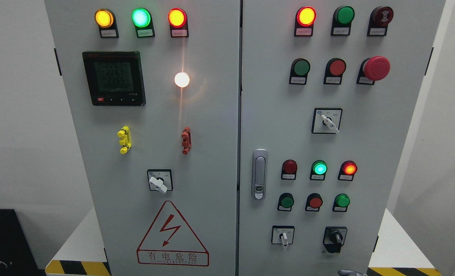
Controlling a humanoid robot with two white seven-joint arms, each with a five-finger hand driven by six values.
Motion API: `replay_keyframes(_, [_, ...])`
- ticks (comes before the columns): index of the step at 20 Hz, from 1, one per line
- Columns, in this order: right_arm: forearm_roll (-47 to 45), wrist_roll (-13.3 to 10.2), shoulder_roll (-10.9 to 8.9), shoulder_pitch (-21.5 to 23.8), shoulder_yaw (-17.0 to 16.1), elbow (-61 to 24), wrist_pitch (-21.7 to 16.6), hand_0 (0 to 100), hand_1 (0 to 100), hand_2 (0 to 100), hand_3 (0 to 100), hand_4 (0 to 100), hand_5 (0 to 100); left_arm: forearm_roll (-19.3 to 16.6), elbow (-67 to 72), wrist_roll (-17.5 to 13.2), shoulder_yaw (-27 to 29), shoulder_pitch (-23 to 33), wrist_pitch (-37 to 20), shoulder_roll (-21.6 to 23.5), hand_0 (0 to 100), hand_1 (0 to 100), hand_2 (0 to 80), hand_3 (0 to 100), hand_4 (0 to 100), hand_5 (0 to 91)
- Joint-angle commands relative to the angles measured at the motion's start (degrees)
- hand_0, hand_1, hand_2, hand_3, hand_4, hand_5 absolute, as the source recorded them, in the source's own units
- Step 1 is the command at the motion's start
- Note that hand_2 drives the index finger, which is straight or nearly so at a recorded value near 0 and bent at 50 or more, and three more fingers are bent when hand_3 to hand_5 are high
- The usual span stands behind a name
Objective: Flip black knob to close circuit
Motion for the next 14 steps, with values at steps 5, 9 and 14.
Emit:
replay_keyframes(5, [-7.81,3.48,-0.12,5.75,0.55,-3.85,-3.36,0,1,5,15,12,2,0.0,0.0,0.04,0.0,0.35,0.0,-0.07,12,56,0.0,0,0,0.0])
replay_keyframes(9, [-7.82,4.18,-0.21,8.65,0.55,-4.29,-6.6,0,0,3,15,12,1,0.0,0.0,0.04,0.0,0.35,0.0,0.02,12,56,0.0,0,0,0.0])
replay_keyframes(14, [-7.9,6.64,-0.21,11.03,0.81,-4.91,-7.4,0,0,2,13,10,0,0.0,0.0,0.04,0.0,0.35,0.0,0.02,12,56,0.0,0,0,0.0])
